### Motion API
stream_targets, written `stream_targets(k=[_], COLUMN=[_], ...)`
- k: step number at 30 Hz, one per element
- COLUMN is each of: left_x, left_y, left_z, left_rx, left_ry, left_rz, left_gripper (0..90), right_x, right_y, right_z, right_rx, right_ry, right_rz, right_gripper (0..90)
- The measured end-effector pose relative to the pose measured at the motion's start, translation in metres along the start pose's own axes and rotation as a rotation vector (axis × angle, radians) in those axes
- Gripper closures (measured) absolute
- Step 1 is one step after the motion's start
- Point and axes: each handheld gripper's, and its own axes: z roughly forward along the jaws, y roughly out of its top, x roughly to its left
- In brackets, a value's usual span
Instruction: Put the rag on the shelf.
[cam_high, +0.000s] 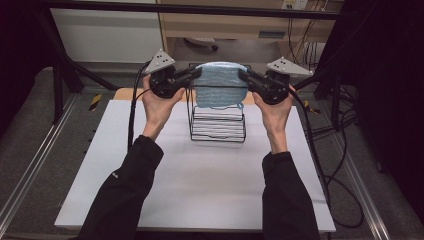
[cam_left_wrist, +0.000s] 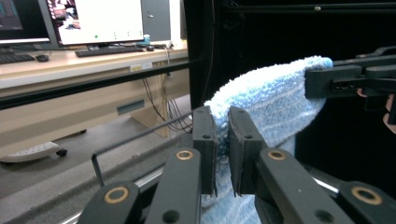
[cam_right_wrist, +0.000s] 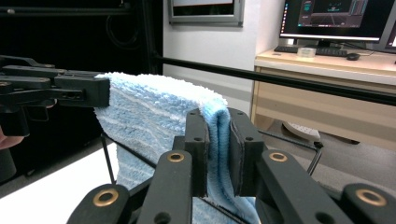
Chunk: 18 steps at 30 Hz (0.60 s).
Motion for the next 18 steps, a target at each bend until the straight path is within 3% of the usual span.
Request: stream_targets(k=[12, 18], left_x=[-0.006, -0.010], left_y=[-0.006, -0.011], left_z=[-0.009, -0.011], left_rx=[0.046, 0.056], left_ry=[-0.048, -0.051], left_rz=[0.007, 0.005], left_gripper=[81.8, 81.0], right_x=[0.002, 0.000], right_y=[-0.007, -0.012], right_z=[-0.007, -0.009], right_rx=[0.046, 0.069], right_ry=[0.034, 0.057], right_rz=[-0.004, -0.006], right_gripper=[79.7, 79.6])
